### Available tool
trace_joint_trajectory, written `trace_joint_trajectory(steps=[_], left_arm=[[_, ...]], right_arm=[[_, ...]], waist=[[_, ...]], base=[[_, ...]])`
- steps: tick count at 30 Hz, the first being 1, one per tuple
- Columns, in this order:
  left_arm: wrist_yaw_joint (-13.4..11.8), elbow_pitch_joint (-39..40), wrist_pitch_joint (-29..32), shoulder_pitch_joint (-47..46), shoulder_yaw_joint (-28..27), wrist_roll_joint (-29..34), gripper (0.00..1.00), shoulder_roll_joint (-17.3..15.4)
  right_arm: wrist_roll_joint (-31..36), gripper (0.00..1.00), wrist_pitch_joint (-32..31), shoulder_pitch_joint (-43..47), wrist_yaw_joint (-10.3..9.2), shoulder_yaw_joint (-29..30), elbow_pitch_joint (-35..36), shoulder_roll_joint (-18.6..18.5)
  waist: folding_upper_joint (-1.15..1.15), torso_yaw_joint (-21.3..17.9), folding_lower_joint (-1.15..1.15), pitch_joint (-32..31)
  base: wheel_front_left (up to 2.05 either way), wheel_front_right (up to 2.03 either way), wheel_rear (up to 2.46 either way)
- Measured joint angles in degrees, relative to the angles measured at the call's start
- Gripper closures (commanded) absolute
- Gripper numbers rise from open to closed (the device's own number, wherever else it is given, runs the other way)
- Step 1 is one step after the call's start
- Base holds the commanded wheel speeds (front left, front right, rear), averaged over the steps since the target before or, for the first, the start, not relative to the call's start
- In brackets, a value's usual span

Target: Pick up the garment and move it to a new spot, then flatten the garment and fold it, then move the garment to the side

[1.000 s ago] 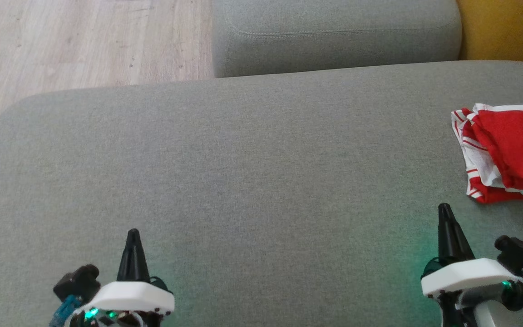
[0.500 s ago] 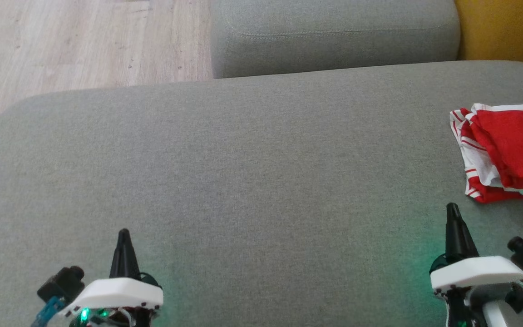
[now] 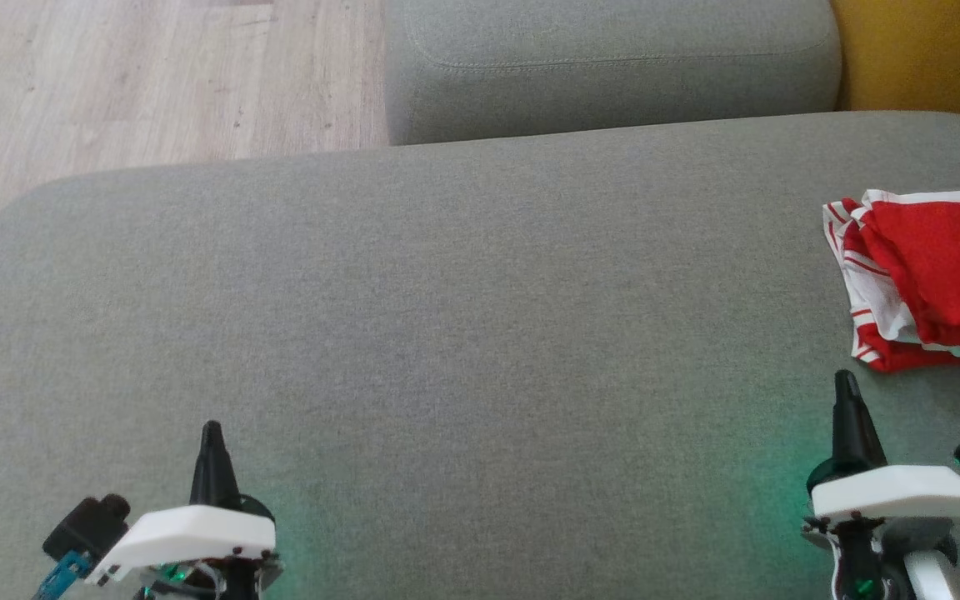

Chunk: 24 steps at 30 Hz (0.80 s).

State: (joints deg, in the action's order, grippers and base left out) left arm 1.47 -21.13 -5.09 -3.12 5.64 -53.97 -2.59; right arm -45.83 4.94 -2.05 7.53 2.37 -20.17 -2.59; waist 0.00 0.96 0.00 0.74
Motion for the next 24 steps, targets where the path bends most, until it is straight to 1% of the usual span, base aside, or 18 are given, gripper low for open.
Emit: trace_joint_trajectory(steps=[6,8,24], left_arm=[[0.14,0.57,1.00,0.00,-0.57,-3.20,1.00,0.00],[0.57,0.69,1.36,0.00,-0.87,-4.31,1.00,0.00],[1.70,1.79,3.87,-0.01,-3.44,-12.95,1.00,0.01]], right_arm=[[-3.89,1.00,-0.94,-0.05,0.00,0.41,0.34,0.00],[-5.22,1.00,-1.24,-0.05,0.00,0.56,0.47,0.00],[-15.66,1.00,-3.78,-0.83,0.00,1.82,1.32,0.00]], waist=[[0.00,-0.08,0.00,-0.05],[0.00,-0.11,0.00,-0.06],[0.00,-0.33,0.00,-0.19]], base=[[0.00,0.00,0.00],[0.00,0.00,0.00],[0.00,0.00,0.00]])
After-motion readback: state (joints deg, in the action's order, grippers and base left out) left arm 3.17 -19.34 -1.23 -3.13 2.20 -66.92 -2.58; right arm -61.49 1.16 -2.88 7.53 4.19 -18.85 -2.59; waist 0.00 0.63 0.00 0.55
